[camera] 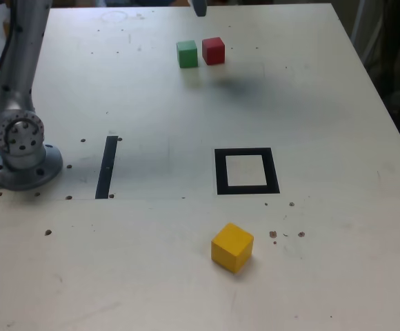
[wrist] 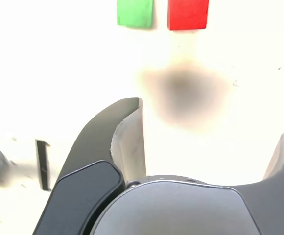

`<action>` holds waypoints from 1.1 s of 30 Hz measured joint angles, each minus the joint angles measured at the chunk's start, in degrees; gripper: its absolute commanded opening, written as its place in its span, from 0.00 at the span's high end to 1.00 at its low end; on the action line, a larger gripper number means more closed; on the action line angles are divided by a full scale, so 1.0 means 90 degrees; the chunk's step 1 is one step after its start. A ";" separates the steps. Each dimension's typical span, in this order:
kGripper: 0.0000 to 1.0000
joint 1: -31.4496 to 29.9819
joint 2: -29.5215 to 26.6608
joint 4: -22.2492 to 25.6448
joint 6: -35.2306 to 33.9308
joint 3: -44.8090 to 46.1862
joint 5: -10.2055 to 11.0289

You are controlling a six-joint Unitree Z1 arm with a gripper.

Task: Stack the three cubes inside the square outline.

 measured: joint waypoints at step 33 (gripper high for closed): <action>0.04 0.0226 0.0655 0.0057 -0.5394 -0.0871 0.1266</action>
